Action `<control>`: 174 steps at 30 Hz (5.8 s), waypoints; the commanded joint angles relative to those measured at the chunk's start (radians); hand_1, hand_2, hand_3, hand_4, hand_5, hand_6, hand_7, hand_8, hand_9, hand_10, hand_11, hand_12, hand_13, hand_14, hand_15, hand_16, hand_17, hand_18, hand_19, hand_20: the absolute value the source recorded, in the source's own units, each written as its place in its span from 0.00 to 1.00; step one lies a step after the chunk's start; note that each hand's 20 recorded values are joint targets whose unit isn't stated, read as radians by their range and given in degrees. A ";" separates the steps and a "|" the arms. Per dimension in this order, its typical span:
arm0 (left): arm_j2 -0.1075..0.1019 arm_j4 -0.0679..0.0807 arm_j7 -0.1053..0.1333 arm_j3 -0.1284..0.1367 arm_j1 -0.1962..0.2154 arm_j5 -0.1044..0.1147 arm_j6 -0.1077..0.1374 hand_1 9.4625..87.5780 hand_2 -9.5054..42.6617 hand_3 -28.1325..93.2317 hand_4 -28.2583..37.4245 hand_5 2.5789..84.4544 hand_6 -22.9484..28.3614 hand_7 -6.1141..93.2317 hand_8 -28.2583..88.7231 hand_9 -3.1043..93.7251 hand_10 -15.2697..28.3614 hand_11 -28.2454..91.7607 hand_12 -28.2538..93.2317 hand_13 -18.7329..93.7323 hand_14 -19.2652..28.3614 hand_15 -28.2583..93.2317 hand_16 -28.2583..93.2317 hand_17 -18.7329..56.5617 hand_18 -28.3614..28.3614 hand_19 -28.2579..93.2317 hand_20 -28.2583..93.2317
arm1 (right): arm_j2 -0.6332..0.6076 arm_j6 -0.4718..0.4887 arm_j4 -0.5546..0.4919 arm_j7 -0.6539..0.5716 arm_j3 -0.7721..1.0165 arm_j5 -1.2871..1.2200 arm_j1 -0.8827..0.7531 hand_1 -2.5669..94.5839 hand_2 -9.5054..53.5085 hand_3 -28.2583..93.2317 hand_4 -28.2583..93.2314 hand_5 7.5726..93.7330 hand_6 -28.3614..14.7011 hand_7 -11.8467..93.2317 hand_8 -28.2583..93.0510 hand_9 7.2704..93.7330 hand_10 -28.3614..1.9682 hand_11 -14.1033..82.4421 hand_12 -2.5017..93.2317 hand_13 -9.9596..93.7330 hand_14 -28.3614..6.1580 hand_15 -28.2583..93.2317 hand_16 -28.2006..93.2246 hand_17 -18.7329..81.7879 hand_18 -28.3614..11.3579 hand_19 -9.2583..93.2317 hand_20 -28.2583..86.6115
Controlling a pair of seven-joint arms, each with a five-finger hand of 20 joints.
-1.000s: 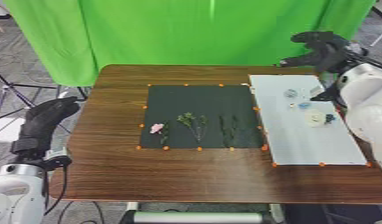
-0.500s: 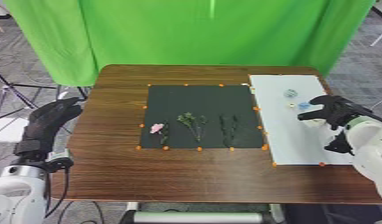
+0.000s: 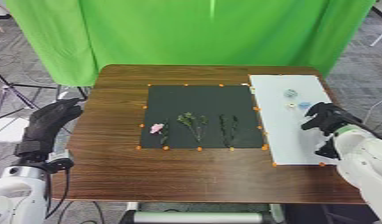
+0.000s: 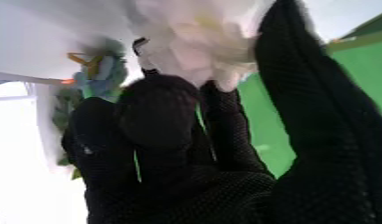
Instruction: Arrange flowers
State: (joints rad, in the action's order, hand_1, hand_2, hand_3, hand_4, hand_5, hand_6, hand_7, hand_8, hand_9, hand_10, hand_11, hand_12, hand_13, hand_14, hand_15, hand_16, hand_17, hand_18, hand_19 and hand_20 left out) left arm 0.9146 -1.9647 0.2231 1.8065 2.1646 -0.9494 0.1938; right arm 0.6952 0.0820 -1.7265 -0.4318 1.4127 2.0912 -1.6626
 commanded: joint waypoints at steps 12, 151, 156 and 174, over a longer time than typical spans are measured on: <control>-0.005 -0.015 -0.001 0.045 0.036 0.011 0.014 0.28 0.11 0.76 0.20 0.51 0.50 0.28 0.17 0.50 0.65 0.45 0.36 0.51 0.75 0.38 0.26 0.32 0.72 0.32 0.36 | 0.026 -0.231 -0.069 0.095 -0.364 0.016 0.477 0.69 0.00 0.69 0.07 0.78 0.65 0.47 0.28 0.88 0.55 0.24 0.51 0.94 0.78 0.78 0.49 0.81 0.38 1.00 0.77; 0.013 0.016 0.009 -0.037 -0.022 0.008 -0.076 0.28 0.05 0.76 0.22 0.53 0.51 0.28 0.17 0.51 0.65 0.45 0.36 0.51 0.75 0.38 0.26 0.32 0.70 0.30 0.36 | 0.125 -0.061 -0.054 -0.017 0.136 -0.014 0.033 0.29 0.00 0.73 0.10 0.41 0.62 0.17 0.20 0.42 0.30 0.20 0.15 0.92 0.72 0.70 0.48 0.75 0.33 1.00 0.67; 0.015 0.012 0.003 -0.039 -0.032 0.005 -0.080 0.28 0.05 0.76 0.22 0.53 0.51 0.28 0.17 0.51 0.65 0.45 0.36 0.51 0.75 0.38 0.26 0.32 0.70 0.30 0.36 | 0.123 -0.008 -0.024 -0.037 0.142 -0.013 0.030 0.29 0.00 0.72 0.10 0.41 0.61 0.17 0.20 0.42 0.31 0.20 0.15 0.92 0.72 0.70 0.48 0.75 0.32 1.00 0.67; 0.031 0.006 -0.010 -0.030 -0.012 0.006 -0.086 0.28 0.05 0.75 0.22 0.52 0.51 0.28 0.17 0.51 0.65 0.45 0.36 0.51 0.75 0.37 0.26 0.32 0.71 0.30 0.36 | 0.117 0.049 0.037 -0.078 0.165 0.033 -0.026 0.31 0.00 0.74 0.11 0.45 0.65 0.19 0.19 0.42 0.37 0.20 0.15 0.91 0.71 0.71 0.47 0.74 0.31 1.00 0.67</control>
State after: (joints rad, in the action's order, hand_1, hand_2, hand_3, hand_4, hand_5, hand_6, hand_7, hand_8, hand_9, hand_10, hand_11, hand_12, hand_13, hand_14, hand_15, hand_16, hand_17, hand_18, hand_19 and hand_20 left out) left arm 0.9321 -1.9534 0.2248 1.7677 2.1321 -0.9464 0.1151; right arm 0.8156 0.0981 -1.7133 -0.4872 1.5769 2.0868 -1.6599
